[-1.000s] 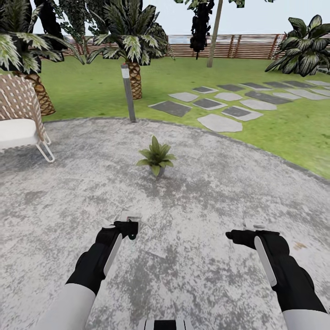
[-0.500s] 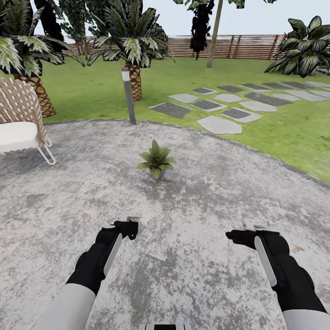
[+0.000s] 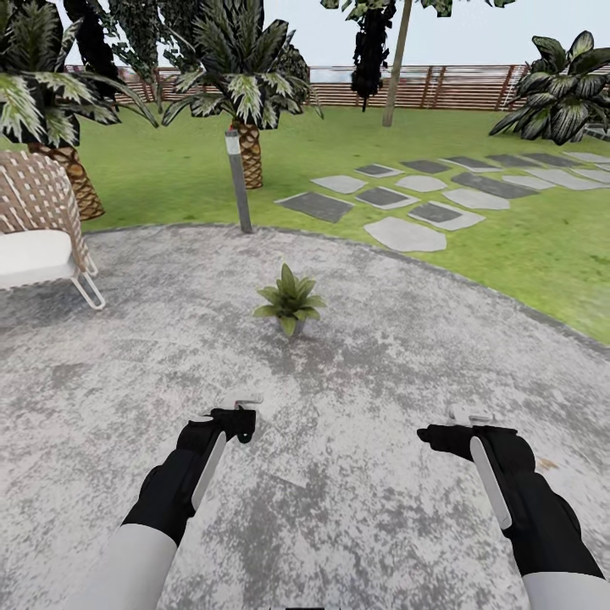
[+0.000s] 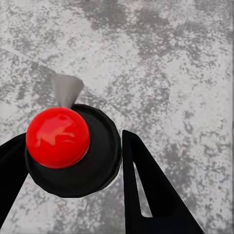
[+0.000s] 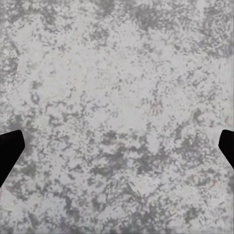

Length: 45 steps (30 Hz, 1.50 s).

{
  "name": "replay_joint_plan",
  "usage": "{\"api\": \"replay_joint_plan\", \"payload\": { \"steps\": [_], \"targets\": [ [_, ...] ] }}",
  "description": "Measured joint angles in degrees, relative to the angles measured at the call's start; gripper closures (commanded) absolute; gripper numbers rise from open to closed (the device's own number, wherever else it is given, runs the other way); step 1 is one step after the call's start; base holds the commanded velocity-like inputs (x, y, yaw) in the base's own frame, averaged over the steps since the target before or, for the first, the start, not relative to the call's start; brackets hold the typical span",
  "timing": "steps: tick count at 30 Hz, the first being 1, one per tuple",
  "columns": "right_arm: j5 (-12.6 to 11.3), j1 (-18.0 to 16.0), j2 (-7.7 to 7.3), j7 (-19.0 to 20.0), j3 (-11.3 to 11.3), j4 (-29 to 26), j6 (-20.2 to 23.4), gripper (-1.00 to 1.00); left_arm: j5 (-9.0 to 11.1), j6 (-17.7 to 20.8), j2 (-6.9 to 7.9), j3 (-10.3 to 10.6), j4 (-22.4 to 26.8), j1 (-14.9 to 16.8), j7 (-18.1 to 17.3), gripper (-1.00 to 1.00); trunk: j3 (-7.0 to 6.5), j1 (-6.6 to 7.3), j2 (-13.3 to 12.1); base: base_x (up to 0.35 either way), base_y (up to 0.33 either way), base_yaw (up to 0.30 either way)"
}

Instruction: Pick up the pesticide atomizer in the garden and spray insectifuge to fully cover both potted plants in the garden.

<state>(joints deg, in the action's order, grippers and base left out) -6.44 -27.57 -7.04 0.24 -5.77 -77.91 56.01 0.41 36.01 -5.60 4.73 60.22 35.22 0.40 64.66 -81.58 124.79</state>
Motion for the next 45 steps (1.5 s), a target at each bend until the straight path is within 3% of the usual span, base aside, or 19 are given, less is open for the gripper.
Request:
{"api": "replay_joint_plan", "payload": {
  "steps": [8,15,45],
  "targets": [
    [0.0,0.0,0.01,0.0,0.01,0.0,0.0,-1.0,-0.01,0.0,0.05,0.0,0.02,0.0,0.0,1.0,-1.44,1.76,-3.21,0.0,0.0,0.0],
    [0.0,0.0,-0.01,0.0,-0.04,0.0,0.0,-1.0,-0.01,-0.02,0.06,0.04,0.09,0.0,-0.12,1.0,-1.44,1.76,-3.22,0.015,0.0,0.0],
    [0.0,0.0,-0.07,0.0,-0.07,-0.05,0.0,-1.0,0.0,-0.02,0.05,0.0,0.07,0.0,-0.16,1.0,-1.44,1.8,-3.22,0.338,0.0,0.0]
  ]
}}
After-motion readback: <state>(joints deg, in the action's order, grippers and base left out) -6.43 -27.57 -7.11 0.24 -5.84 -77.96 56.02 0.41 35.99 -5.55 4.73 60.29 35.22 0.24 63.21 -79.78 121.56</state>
